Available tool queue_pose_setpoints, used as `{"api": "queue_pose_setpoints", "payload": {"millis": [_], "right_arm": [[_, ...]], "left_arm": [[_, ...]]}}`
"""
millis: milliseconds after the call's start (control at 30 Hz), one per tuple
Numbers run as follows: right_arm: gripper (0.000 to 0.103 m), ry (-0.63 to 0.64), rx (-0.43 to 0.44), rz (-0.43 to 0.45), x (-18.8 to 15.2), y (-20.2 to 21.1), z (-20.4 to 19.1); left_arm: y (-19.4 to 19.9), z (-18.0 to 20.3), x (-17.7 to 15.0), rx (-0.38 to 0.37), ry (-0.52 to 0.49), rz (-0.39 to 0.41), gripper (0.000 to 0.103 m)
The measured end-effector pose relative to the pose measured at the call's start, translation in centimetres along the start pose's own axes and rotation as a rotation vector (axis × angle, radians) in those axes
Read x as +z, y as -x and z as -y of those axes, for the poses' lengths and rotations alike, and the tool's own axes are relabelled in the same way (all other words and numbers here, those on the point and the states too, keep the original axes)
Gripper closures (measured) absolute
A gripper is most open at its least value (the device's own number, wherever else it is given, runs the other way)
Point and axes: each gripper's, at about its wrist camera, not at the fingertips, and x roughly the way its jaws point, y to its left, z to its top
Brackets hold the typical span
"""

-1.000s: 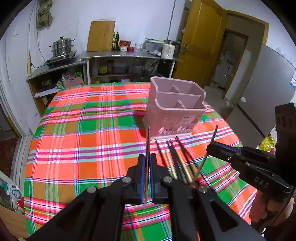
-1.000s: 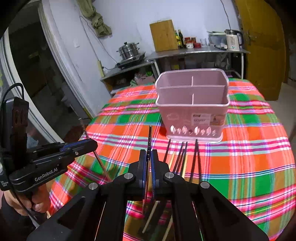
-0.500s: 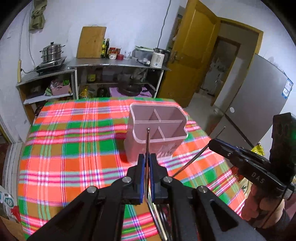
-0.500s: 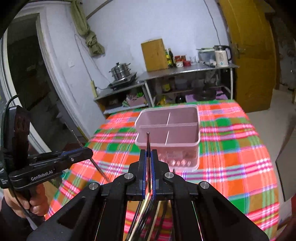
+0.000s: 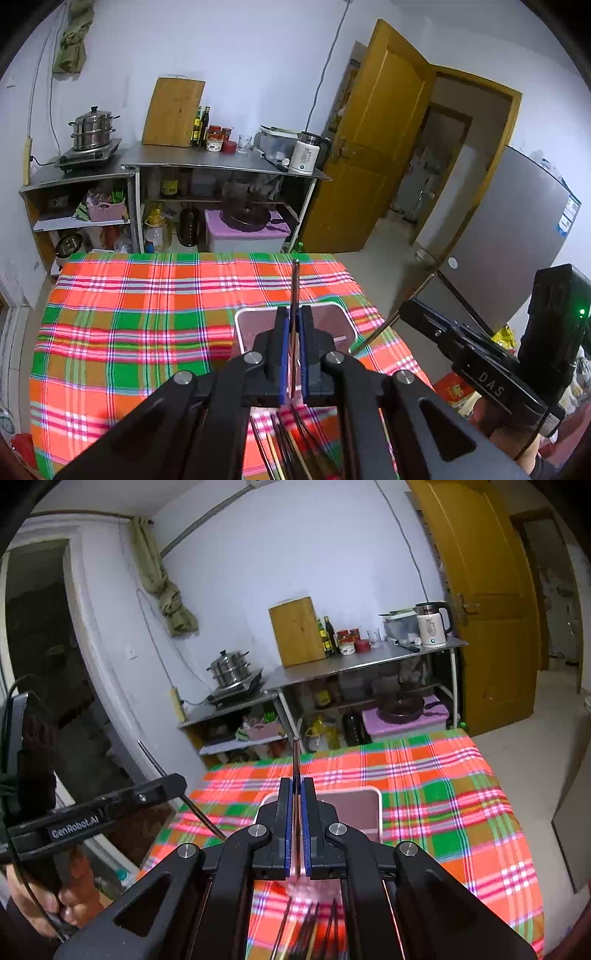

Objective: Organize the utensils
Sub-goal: 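Lift both held rods and carry them over the pink basket, then open the left tool over the basket while the right tool releases its rod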

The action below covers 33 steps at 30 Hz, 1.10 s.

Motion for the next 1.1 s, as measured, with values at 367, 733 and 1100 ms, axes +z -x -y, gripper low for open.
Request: {"api": "queue_pose_setpoints", "payload": {"millis": [367,733,1100], "right_arm": [[0.099,-0.048,0.007,0.013,1.5,-2.5,1.0],[0.099,-0.040,-0.009,-0.038,-0.2,-5.1,0.9],[0.099,-0.062,0.004,-0.142,-3.7,-7.2,2.1]], "left_arm": [[-3.5,-2.1,0.1,0.010,0.043,-0.016,0.098],[-5.5,-3.4,-1.3,0.009,0.071,-0.059,0.097],[-5.9,-4.4,-3.7,0.009,0.087,-0.074,0.075]]}}
